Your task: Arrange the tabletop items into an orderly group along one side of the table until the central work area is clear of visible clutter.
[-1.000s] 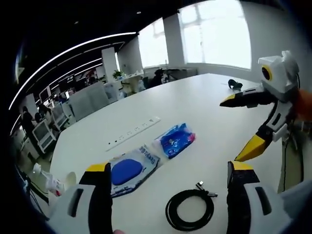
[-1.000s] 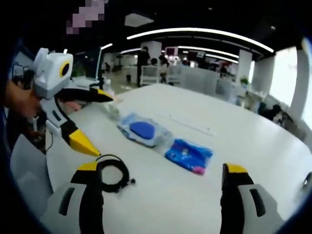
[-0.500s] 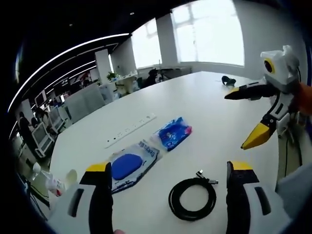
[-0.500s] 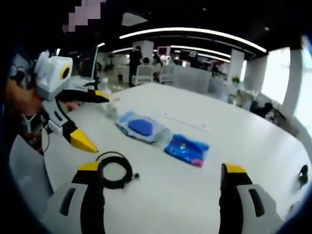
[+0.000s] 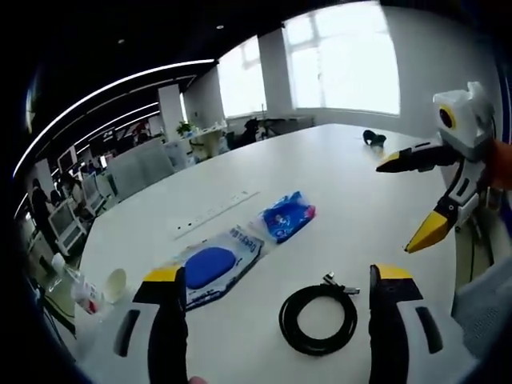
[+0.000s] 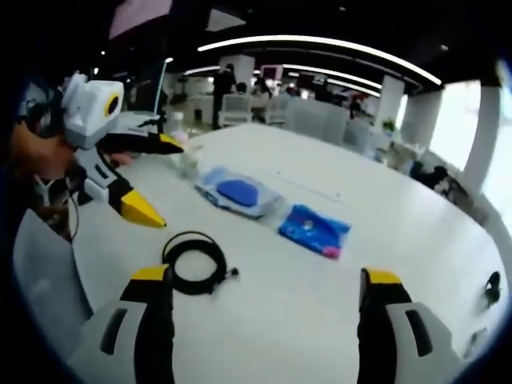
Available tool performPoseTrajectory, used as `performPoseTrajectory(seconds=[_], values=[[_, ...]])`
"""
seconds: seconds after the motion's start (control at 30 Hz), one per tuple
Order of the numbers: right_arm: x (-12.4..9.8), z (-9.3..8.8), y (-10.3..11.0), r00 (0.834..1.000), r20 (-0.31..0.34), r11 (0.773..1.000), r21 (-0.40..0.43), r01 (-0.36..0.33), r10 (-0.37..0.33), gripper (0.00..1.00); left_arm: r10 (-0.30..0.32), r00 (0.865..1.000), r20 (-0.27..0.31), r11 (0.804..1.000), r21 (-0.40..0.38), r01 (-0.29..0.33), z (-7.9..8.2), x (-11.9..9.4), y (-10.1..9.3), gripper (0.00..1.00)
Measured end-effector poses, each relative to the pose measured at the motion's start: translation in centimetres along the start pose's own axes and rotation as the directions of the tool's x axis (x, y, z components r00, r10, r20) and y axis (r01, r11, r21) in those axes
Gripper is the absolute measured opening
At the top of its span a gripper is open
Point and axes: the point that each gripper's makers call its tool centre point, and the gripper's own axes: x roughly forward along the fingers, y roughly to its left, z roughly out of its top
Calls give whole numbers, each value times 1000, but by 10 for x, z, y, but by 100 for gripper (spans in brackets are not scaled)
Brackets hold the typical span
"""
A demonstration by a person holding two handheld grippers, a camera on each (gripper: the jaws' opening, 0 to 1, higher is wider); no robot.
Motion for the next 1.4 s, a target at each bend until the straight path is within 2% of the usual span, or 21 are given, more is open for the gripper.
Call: performPoseTrajectory(seconds=[0.17,0.33,0.57,0.73,0.9,1.17,1.4], values=[[-2,1,-1,1000,4,999,47,14,-14,89,1,1000,4,1000,-15,-1,-5,-2,4,93],[-2,-3,-3,1000,-10,999,49,17,-17,84,-2,1000,2,1000,1,2,-11,-3,5,91],[3,-12,-6,999,-32,999,41,12,-11,77,4,1000,-6,1000,-18,-4,-25,2,7,89],[9,-16,-2,999,-37,999,54,-4,6,71,-2,1000,-25,1000,-24,2,-36,6,4,86],[19,-24,4,997,-67,999,31,-25,27,71,-3,999,-41,1000,-31,2,-46,10,2,84],[32,-19,12,998,-25,997,37,-61,62,68,-7,998,-68,1000,0,7,-62,16,-1,75],[46,-16,23,995,-8,995,32,-98,98,66,-11,996,-90,1000,-11,10,-72,19,-2,71]])
